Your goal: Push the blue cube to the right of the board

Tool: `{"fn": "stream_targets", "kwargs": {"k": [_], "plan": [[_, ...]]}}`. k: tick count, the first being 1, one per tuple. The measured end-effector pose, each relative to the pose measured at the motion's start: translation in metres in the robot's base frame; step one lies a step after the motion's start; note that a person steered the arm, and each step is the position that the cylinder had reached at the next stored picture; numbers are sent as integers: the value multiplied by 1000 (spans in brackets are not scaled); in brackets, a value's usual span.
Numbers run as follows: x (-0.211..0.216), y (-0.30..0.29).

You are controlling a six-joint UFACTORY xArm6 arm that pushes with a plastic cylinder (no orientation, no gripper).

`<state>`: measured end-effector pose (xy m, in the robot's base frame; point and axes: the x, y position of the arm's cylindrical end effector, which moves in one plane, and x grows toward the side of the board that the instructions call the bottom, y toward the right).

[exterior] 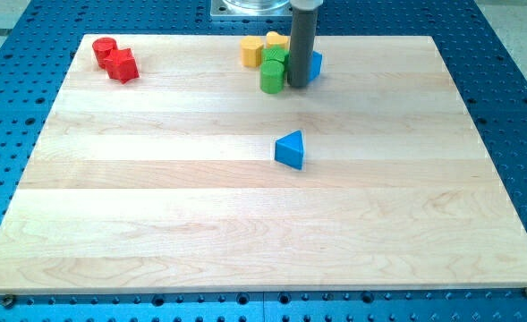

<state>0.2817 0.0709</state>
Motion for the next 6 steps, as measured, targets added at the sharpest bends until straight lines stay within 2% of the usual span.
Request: {"fn": "stream_targets", "kwargs": {"k": [1, 2, 3, 4, 5, 6], "plan": [[-38, -10], [-55, -19], [-43, -18], [-83, -5], [-90, -13], [-84, 45]]}}
